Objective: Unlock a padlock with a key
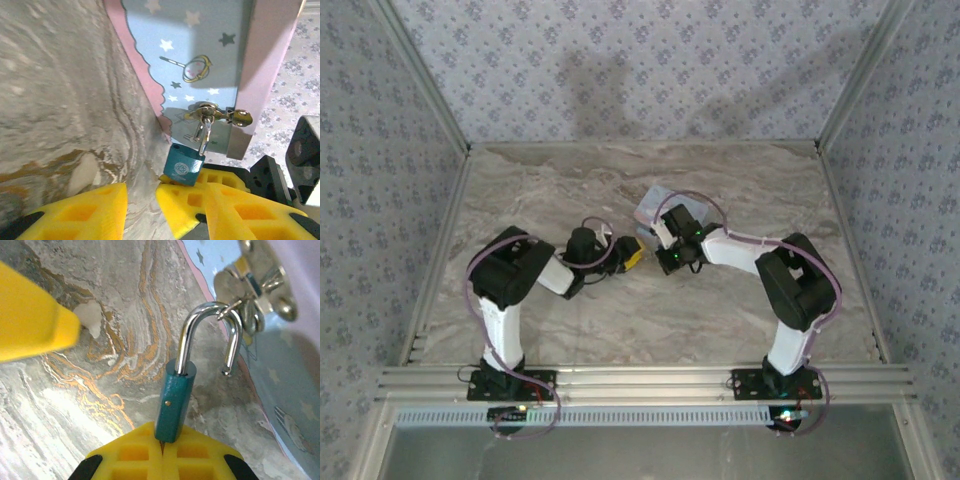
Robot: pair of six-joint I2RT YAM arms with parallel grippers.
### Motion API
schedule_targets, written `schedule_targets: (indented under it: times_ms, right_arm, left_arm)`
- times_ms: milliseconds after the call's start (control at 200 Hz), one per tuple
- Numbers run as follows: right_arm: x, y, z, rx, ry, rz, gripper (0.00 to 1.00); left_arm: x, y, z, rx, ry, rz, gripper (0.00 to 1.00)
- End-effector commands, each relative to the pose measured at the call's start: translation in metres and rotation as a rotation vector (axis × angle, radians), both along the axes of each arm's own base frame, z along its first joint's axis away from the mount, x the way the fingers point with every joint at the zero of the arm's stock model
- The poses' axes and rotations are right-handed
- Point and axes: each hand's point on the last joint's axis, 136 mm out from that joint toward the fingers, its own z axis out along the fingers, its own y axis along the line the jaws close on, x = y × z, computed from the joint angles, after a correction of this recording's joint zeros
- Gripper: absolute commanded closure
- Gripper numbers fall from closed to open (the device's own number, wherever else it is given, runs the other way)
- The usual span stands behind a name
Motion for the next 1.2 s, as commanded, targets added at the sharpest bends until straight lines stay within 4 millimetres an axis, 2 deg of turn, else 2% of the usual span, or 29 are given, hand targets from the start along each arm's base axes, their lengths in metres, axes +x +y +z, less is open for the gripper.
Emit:
schedule_targets:
  times_ms: [0, 210, 400, 440, 500, 635, 774, 919, 1004, 1064, 1194]
  right_arm:
    - [-0.002, -0.014, 0.002, -0.042, -0.007, 0.034, 0.99]
    - [-0.003, -0.019, 0.004, -0.048, -0.003, 0.064, 0.96]
    - [0.0, -0.02, 0.004, -0.05, 0.017, 0.045, 0.9]
    - [0.001, -0.02, 0.005, -0.045, 0.011, 0.035, 0.86]
    - [0.001, -0.02, 0.006, -0.034, 0.008, 0.014, 0.76]
    - [0.001, -0.022, 0.013, -0.013, -0.006, -0.018, 0.7]
    - [0.001, -0.029, 0.026, 0.011, -0.026, -0.065, 0.69]
    - [0.001, -0.029, 0.054, 0.058, -0.092, -0.105, 0.66]
    - [0.0, -0.03, 0.062, 0.053, -0.125, -0.133, 0.65]
    - [-0.003, -0.029, 0.061, 0.05, -0.127, -0.144, 0.63]
    - [-0.005, -0.028, 0.046, 0.014, -0.109, -0.16, 0.63]
  left_arm:
    - [0.006, 0.025, -0.012, 0.123, 0.016, 0.049, 0.54]
    - [0.026, 0.044, 0.012, 0.223, -0.048, 0.078, 0.53]
    - [0.037, 0.051, 0.027, 0.285, -0.082, 0.067, 0.52]
    - [0.038, 0.051, 0.028, 0.288, -0.083, 0.064, 0.52]
    - [0.039, 0.051, 0.027, 0.288, -0.082, 0.063, 0.52]
    - [0.043, 0.05, 0.03, 0.288, -0.091, 0.064, 0.52]
    - [0.049, 0.05, 0.036, 0.294, -0.106, 0.066, 0.52]
    - [0.055, 0.05, 0.043, 0.312, -0.126, 0.064, 0.52]
    - [0.059, 0.049, 0.048, 0.324, -0.14, 0.061, 0.51]
    - [0.062, 0.049, 0.051, 0.339, -0.151, 0.059, 0.49]
    - [0.071, 0.046, 0.06, 0.364, -0.181, 0.052, 0.43]
